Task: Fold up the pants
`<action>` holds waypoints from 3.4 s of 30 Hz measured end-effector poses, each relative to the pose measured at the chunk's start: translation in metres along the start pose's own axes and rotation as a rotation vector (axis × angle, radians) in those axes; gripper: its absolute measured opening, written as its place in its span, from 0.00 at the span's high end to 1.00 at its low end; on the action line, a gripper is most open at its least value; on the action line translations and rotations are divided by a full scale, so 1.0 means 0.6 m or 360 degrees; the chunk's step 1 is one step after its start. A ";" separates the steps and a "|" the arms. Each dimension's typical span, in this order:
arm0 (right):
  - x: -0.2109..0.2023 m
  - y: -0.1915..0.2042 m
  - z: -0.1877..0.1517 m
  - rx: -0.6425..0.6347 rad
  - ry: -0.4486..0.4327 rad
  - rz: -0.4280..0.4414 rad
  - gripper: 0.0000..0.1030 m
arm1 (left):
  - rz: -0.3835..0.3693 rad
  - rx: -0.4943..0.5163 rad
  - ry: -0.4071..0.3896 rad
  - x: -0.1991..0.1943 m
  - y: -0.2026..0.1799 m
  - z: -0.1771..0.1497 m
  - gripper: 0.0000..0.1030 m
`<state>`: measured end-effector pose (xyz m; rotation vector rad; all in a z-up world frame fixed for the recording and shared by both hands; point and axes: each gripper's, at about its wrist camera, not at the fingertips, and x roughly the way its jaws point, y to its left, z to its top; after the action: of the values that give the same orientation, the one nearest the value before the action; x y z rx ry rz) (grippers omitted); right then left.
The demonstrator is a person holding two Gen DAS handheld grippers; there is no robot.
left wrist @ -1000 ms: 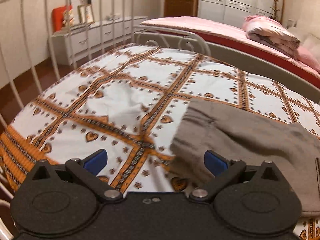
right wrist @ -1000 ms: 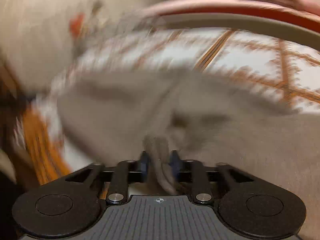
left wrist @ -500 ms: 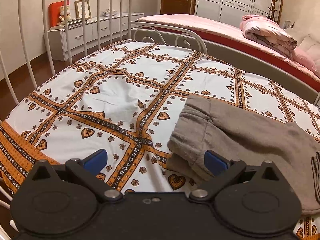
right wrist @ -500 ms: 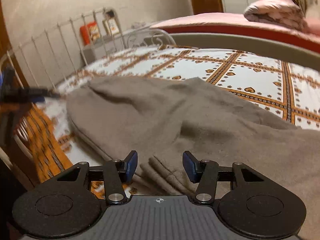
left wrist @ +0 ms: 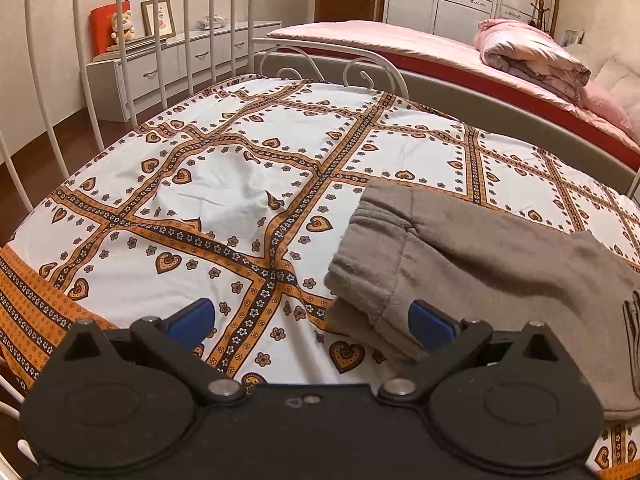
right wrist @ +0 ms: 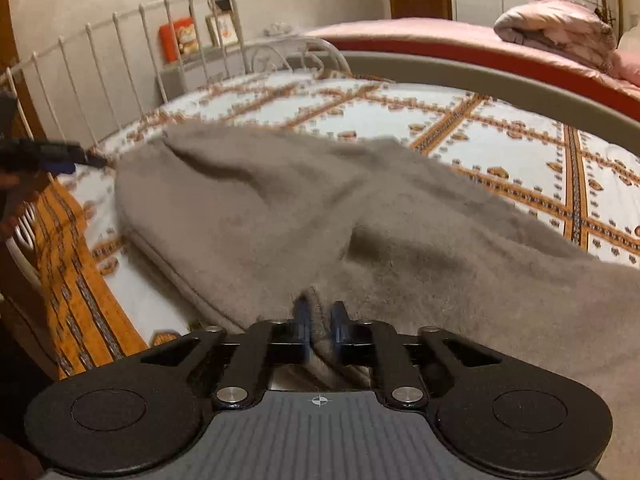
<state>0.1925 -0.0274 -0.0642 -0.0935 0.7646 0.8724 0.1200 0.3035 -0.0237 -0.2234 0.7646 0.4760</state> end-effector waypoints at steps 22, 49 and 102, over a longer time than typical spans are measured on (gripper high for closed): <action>0.010 -0.002 -0.012 -0.0017 0.0061 0.0077 0.78 | -0.0004 0.0013 0.0010 0.001 0.000 -0.002 0.06; -0.118 -0.182 0.015 0.0387 0.0087 -0.0404 0.79 | -0.0020 0.0024 0.0005 0.006 -0.017 0.004 0.06; -0.201 -0.220 -0.016 0.0726 -0.0209 -0.0422 0.44 | -0.0977 -0.1098 0.0118 0.150 0.082 -0.061 0.37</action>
<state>0.2339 -0.1970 -0.0237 0.2595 0.7899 0.4338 0.1294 0.3627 -0.1143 -1.0894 0.5403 0.1268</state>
